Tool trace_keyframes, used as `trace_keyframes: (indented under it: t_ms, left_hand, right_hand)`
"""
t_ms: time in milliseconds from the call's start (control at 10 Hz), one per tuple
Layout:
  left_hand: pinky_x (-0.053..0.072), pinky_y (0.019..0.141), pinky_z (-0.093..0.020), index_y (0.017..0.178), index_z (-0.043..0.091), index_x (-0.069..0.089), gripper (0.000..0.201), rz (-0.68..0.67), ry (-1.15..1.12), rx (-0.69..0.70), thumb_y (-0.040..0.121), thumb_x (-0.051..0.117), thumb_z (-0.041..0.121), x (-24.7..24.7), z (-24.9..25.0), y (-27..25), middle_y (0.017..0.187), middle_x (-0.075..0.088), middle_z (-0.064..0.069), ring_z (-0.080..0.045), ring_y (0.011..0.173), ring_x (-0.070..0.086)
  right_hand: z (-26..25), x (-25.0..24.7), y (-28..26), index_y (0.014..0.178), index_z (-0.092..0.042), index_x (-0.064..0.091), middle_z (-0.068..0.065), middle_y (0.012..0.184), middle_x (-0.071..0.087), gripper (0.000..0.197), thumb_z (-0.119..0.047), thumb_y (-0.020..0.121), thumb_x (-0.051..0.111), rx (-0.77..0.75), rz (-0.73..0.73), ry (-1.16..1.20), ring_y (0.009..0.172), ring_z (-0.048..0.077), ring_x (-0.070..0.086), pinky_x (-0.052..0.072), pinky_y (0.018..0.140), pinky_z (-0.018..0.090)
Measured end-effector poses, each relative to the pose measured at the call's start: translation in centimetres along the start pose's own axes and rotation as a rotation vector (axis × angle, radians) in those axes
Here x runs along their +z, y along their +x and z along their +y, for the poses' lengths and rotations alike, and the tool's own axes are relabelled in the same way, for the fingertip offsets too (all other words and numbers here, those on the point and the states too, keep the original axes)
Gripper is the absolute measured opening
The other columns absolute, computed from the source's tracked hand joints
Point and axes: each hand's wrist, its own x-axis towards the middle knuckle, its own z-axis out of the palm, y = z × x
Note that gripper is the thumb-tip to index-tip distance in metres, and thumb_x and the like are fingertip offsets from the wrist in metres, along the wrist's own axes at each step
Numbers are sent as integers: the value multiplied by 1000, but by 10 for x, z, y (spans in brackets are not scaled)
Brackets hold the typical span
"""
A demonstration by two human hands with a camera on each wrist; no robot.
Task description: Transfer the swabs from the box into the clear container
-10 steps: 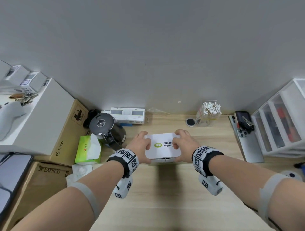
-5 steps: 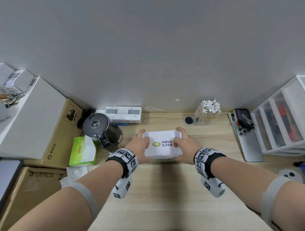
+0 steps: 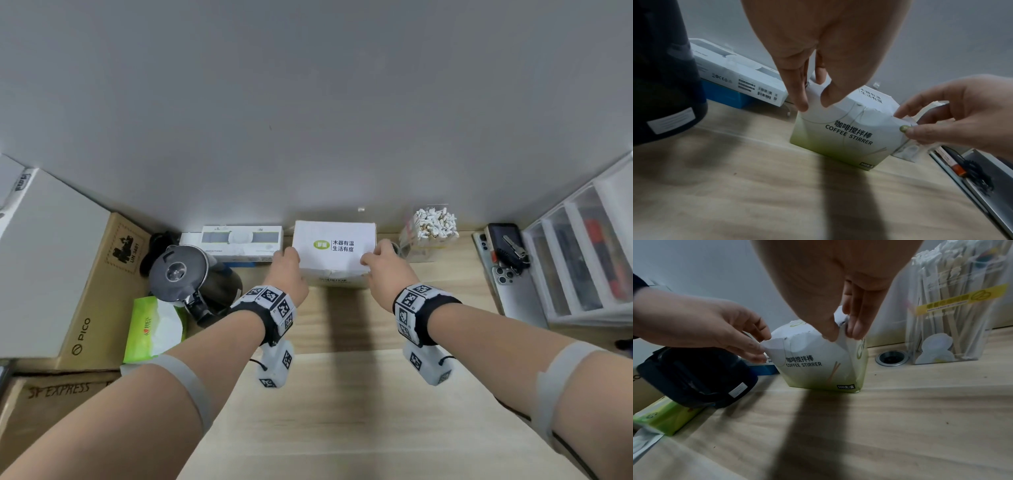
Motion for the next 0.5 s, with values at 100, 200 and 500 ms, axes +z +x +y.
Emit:
trace_keyframes:
  t_ms: [100,200,500]
  left_hand:
    - [38,87,-26,131,2,45,42,-4,-30,16,91,59,5,0,3,10,133,43,-16,-30,103,56]
    - [44,87,-30,131,5,44,48,-31,-28,19,87,64,9,-1,4,12,132,43,-13,-31,102,59]
    - [52,89,-37,127,10,45,47,-25,16,28,84,64,14,-14,4,-3,129,39,-9,-31,91,62]
  right_hand:
    - [5,-1,10,118,-11,59,6,117,35,41,1,78,58,-10,16,-4,82,27,55,55,76,35]
    - [8,-4,14,116,-9,59,6,118,35,40,2,78,56,-11,22,13,87,27,53,54,79,37]
    - [7,-20,-6,144,-14,41,11,155,22,60,-7,85,54,-45,-5,48,133,32,41,45,103,40]
